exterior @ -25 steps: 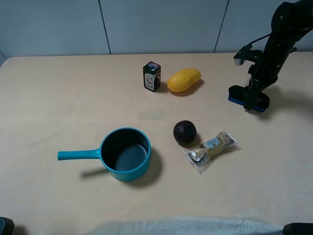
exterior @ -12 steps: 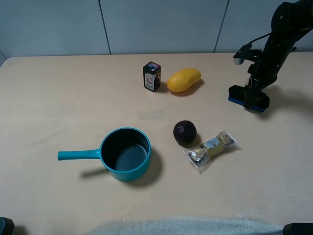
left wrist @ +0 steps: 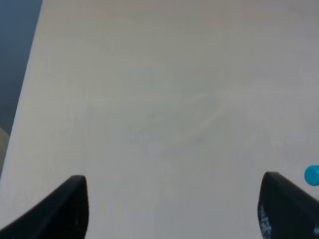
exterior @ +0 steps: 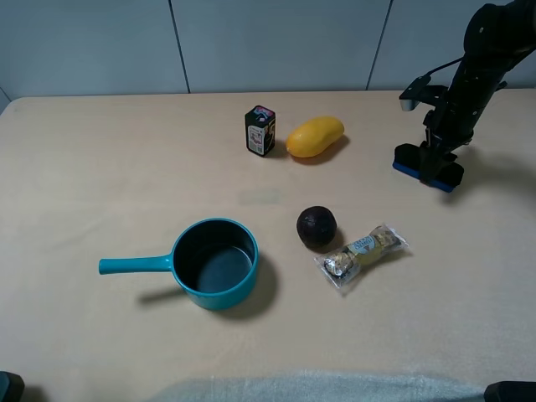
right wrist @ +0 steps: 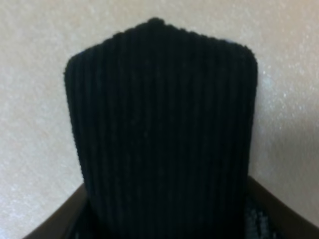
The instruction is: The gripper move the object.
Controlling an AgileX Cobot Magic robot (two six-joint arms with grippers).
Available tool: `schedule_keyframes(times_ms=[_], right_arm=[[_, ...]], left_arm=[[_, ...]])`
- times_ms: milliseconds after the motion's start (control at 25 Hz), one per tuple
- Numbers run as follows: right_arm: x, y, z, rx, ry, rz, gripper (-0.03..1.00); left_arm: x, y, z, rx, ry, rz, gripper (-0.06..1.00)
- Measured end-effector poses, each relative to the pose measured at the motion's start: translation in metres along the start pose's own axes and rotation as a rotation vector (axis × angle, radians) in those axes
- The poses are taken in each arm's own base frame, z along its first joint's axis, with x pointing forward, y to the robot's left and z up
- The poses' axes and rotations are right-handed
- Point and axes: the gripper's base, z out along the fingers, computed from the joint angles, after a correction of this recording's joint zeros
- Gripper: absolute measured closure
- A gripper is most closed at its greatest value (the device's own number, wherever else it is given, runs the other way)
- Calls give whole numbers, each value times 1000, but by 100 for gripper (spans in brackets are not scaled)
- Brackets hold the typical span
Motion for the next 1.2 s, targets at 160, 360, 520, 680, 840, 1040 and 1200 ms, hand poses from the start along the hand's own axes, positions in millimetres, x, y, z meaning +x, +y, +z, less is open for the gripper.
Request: schedule_keyframes(times_ms=[160, 360, 520, 680, 840, 1040, 1200], right_arm=[[0, 0, 0, 0, 0, 0, 56], [0, 0, 0, 0, 0, 20, 56], [0, 0, 0, 0, 0, 26, 56], [0, 0, -7, 13, -11, 27, 56], [0, 0, -20, 37, -32, 27, 56], [0, 1, -31, 56, -50, 33, 56], [0, 2, -43, 75, -67, 33, 56]], left_arm=[[0, 0, 0, 0, 0, 0, 24], [0, 0, 0, 0, 0, 0, 24], [0, 0, 0, 0, 0, 0, 24], [0, 0, 0, 0, 0, 0, 24], [0, 0, 0, 0, 0, 0, 24], [0, 0, 0, 0, 0, 0, 24], [0, 0, 0, 0, 0, 0, 24]])
